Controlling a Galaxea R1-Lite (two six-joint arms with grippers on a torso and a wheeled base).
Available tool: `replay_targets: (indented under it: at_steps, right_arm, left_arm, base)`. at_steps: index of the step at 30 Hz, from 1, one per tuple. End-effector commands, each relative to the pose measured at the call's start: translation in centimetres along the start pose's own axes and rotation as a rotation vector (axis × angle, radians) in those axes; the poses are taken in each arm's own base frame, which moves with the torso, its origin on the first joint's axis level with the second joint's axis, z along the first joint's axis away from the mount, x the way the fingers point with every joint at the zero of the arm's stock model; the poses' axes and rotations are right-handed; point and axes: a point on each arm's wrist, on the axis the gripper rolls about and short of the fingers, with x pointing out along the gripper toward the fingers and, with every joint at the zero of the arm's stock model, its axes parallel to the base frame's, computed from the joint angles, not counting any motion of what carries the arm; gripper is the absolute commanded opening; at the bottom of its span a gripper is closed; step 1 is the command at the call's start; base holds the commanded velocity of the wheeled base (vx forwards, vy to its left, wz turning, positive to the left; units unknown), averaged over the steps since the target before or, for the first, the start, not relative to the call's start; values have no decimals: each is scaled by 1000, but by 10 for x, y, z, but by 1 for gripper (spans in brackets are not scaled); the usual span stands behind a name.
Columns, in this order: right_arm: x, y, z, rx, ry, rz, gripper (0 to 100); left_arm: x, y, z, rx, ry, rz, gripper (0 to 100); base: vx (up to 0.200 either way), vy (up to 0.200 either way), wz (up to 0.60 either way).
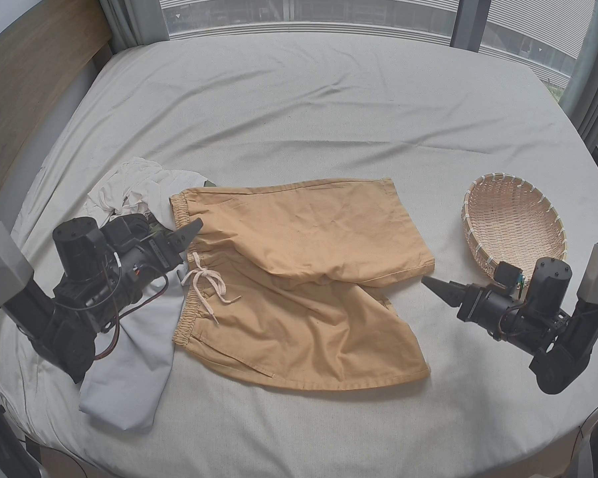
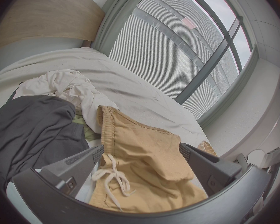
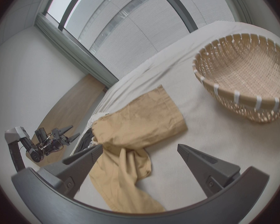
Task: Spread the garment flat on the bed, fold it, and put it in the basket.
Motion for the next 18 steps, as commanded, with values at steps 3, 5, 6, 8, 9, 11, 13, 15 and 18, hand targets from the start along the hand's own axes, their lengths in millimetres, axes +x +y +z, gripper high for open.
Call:
replay_targets:
  at_steps: [3, 5, 6, 8, 9, 11, 13, 15, 18]
  right_arm:
    - [4, 1, -35, -13, 143, -4, 100]
    - [7, 1, -39, -25, 152, -2, 100]
    - [10, 2, -42, -32, 163, 5, 100]
    - [13, 4, -45, -35, 172, 17, 100]
    - [16, 5, -47, -37, 176, 22, 100]
    - [19, 5, -48, -39, 180, 25, 100]
    - [23, 4, -51, -42, 183, 28, 100]
    - [25, 4, -51, -44, 182, 29, 100]
    - [27, 3, -52, -44, 181, 30, 0]
  left_arm:
    - [-19, -17, -31, 3, 72, -129, 100]
    - [-19, -20, -37, 4, 77, -147, 100]
    - [-17, -21, -45, 4, 97, -154, 100]
    - [-15, -21, -52, 4, 118, -151, 100]
    - [-14, -19, -56, 3, 132, -145, 100]
    - [-13, -19, -58, 2, 138, -143, 100]
    - [-13, -20, -58, -2, 139, -146, 100]
    - [-13, -22, -59, 1, 142, -153, 100]
    - [-13, -23, -60, 1, 144, -157, 100]
  base:
    - [0, 0, 0]
    - [0, 0, 0]
    - [0, 0, 0]
    - [0, 0, 0]
    - [0, 0, 0]
    - [0, 0, 0]
    - [0, 0, 0]
    - [0, 0, 0]
    - [0, 0, 0]
